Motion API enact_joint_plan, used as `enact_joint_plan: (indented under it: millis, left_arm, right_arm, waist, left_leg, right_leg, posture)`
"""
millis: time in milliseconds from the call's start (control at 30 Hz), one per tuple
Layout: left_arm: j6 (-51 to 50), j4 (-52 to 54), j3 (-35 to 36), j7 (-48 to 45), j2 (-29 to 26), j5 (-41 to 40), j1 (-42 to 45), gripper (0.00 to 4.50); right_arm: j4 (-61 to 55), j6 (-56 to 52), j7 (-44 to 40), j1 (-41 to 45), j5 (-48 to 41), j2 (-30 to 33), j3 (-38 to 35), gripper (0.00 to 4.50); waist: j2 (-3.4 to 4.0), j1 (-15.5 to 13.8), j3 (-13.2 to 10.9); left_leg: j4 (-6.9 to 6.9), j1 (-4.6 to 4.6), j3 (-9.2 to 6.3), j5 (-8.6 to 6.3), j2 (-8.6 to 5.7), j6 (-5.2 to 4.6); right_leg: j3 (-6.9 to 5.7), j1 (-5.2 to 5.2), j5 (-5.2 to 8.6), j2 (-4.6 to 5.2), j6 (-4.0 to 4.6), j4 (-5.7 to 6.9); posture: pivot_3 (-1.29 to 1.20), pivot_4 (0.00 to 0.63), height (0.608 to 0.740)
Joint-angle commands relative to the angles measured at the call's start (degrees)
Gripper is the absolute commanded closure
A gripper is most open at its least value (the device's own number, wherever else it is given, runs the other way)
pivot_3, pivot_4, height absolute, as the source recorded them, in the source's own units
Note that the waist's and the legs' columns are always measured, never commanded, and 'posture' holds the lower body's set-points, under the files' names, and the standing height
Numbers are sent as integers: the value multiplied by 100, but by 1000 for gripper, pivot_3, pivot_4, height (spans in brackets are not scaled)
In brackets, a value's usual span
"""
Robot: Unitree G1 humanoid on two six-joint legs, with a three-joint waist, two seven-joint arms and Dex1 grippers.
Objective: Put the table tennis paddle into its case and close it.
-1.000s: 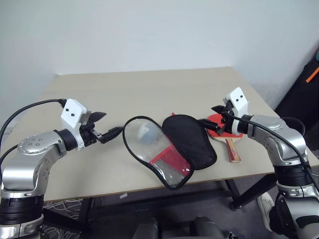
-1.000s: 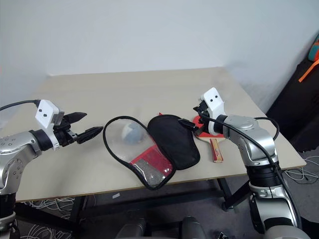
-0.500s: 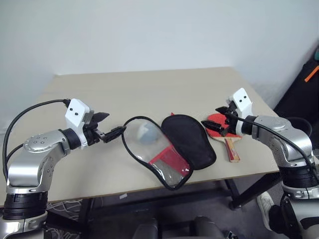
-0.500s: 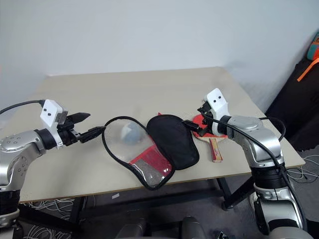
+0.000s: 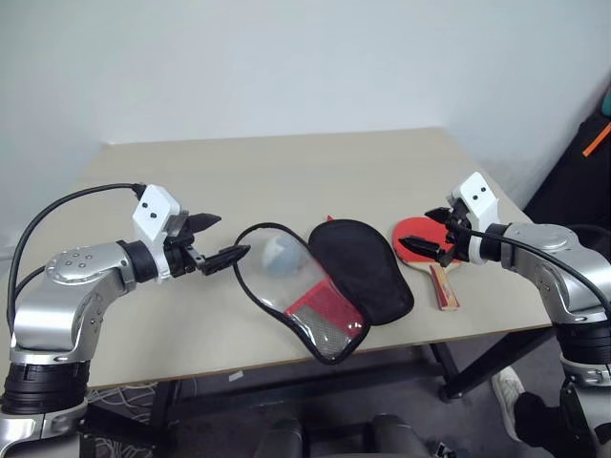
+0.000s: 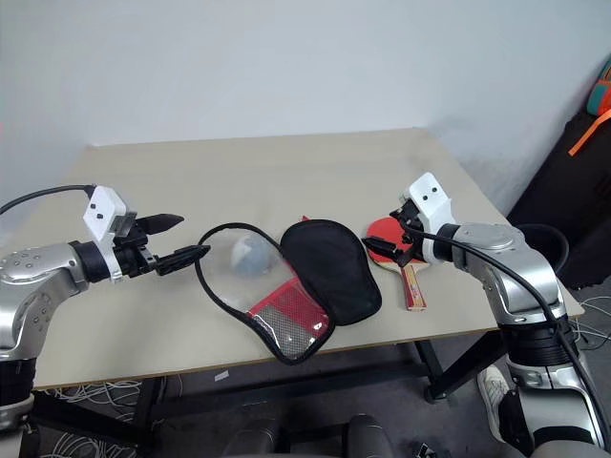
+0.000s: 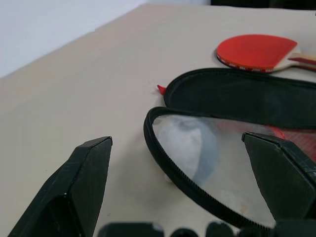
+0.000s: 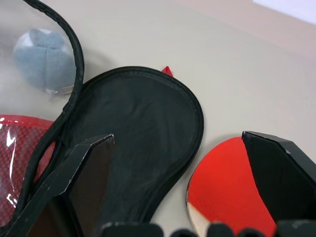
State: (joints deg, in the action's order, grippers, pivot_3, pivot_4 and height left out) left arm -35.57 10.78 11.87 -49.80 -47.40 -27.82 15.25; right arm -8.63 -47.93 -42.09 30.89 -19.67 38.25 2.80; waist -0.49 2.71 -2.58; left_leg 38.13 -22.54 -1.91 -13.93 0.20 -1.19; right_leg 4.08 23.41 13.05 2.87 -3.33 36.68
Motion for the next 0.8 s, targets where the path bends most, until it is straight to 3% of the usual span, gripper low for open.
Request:
enact_joint_plan:
  millis: [33,800]
  left_arm:
    - [-20,256,105,26,-21,-91,-16,24]
    - [-29,508,111,66,24,-274,-8,24]
  right_arm:
    - [-255,-48,123,121,-50,-50,-142,0]
    - [-407,-500,349,246,-33,-73,8,0]
  waist:
    - [-1,-1,-1]
    - [-3,-3,-2]
  left_leg:
    - [0,0,-1,0,0,0]
    - [1,0,-2,0,0,0]
  right_leg:
    - [0,0,0,0,0,0]
    - [-1,-1,0,1,0,1]
  posture:
    - [0,0,740]
    - [0,0,740]
